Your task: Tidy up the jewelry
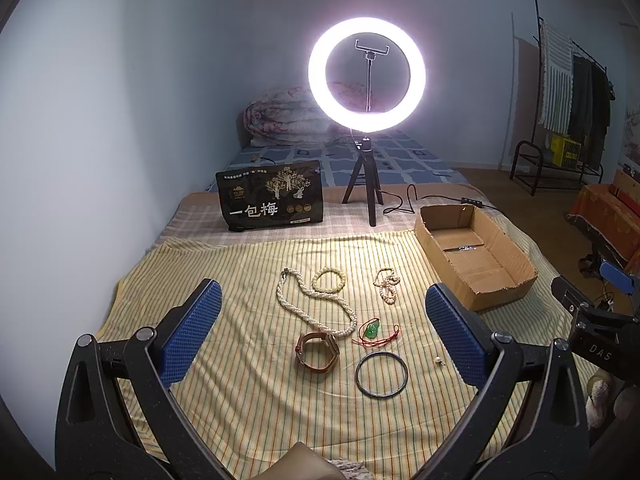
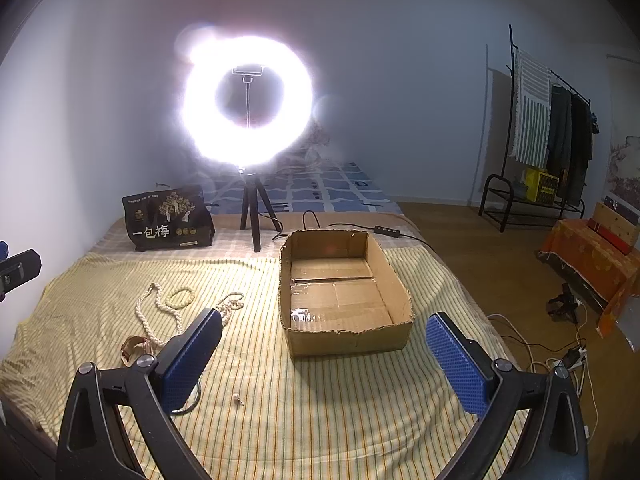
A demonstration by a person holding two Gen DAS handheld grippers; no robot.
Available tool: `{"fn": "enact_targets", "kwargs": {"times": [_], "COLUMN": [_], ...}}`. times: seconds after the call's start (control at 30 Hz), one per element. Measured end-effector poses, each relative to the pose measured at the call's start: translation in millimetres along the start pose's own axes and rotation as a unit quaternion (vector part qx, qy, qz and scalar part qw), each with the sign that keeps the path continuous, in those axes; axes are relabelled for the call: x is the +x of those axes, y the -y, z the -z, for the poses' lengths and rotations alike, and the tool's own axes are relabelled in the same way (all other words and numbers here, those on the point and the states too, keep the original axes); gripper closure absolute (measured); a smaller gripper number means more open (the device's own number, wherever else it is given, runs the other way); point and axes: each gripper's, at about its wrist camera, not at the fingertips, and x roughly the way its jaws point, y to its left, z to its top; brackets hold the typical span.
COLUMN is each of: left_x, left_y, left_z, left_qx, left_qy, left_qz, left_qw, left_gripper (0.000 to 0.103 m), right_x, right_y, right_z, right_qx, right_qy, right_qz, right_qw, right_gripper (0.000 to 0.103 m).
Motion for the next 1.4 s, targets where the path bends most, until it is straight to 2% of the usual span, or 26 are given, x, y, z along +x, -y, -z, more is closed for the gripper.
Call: {"fn": "enact_targets", "kwargs": {"times": [0.67, 0.7, 1.4], "left_x": [-2, -5, -5], "left_y": [6, -1, 0], "left_z": [-13, -6, -6], "left_qx": [-0.004, -0.005, -0.006], "left_qy": [0.012, 0.012, 0.013], "left_qz": [-0.003, -0.002, -0.001], "left_qw": [0.9999, 0.9999, 0.9999], "left_gripper": [0.0, 0.0, 0.0], "right_x": [-5, -5, -4], "right_y": [-2, -2, -5], "right_z": [-4, -4, -3], "right_qx": [0.002, 0.002, -0.002], "right_qy": [0.007, 0.008, 0.007], "right_qz": [-0.004, -0.005, -0.01], "right_qw": [1.0, 1.0, 1.0], "right_gripper": [0.0, 0.0, 0.0]}}
